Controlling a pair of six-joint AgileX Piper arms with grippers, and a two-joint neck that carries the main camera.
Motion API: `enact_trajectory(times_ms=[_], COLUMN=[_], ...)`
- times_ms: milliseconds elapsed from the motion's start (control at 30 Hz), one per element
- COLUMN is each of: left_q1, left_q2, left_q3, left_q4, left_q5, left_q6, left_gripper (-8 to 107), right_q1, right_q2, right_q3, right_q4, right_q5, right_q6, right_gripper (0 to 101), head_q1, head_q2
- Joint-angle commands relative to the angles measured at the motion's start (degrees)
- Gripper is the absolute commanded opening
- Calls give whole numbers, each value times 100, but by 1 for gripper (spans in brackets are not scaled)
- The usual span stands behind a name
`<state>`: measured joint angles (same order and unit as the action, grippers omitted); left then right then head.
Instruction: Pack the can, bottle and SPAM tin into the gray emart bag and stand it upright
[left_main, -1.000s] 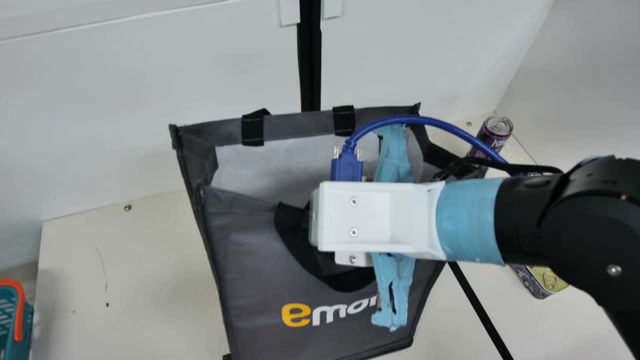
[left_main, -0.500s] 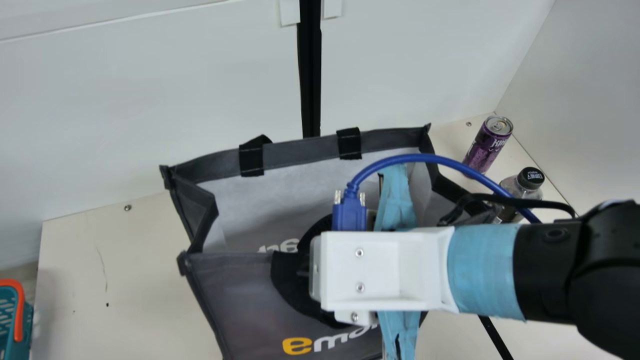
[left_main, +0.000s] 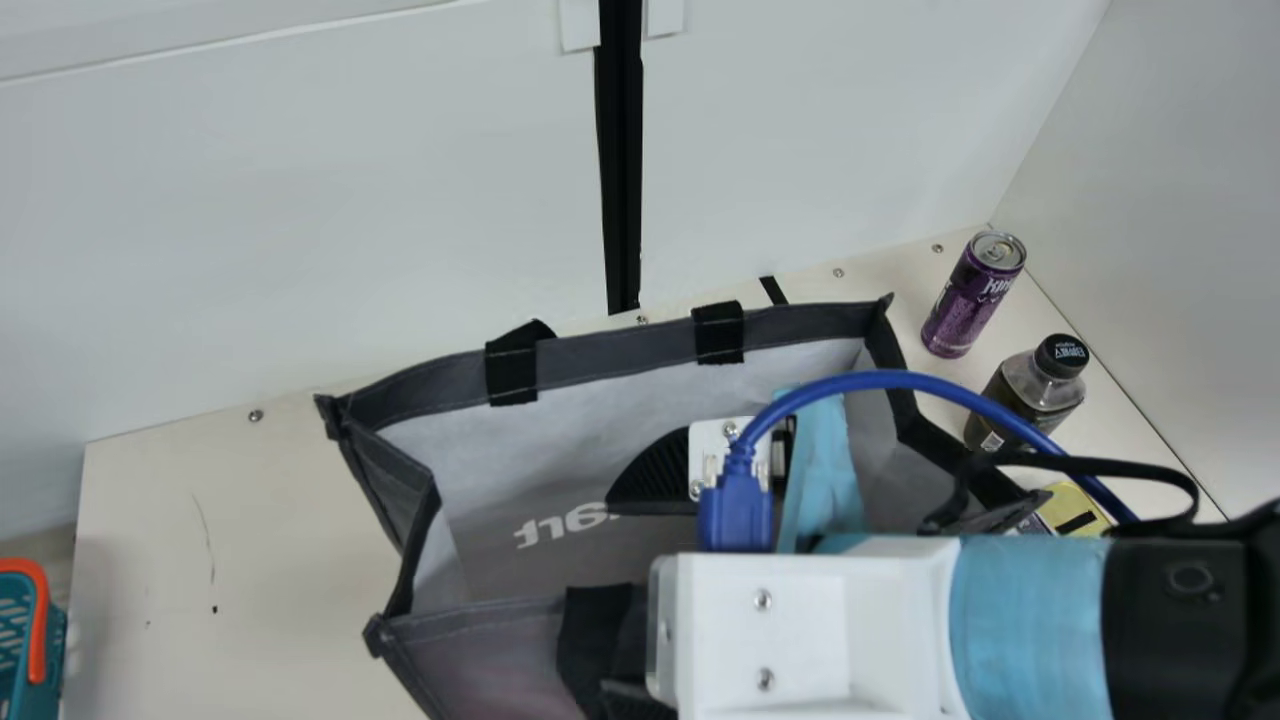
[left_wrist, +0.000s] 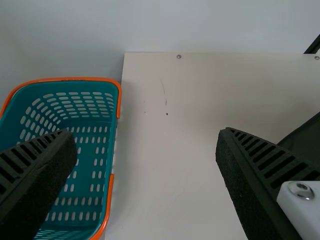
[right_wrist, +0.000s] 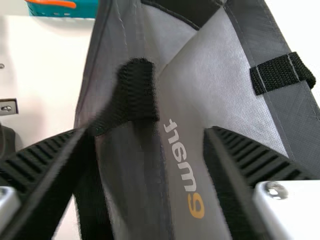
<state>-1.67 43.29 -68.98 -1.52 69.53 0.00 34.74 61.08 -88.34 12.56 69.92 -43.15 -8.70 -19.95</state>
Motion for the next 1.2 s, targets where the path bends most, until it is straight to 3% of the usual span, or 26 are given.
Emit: enact_trajectory(times_ms=[0,400,833,1167], left_q1=[0,0,0,0], left_q2=[0,0,0,0], left_q3=[0,0,0,0], left_q4=[0,0,0,0], left_q5=[0,0,0,0], left_q6=[0,0,0,0], left_gripper=[90,90,90,90], right_q1=[127,515,589,97], right_q2=[-48,-336,-456,-383], right_q3=[3,-135,-684,-1234], right_q4=[-78,-461,-641,-813], right_q5=[-2,-2,-2,-2], right_q6=[203,813,1294,1577], right_gripper=[95,95,95,95], head_q1=[-130,-130,-130,-130], head_q2=[-5,-5,-5,-5])
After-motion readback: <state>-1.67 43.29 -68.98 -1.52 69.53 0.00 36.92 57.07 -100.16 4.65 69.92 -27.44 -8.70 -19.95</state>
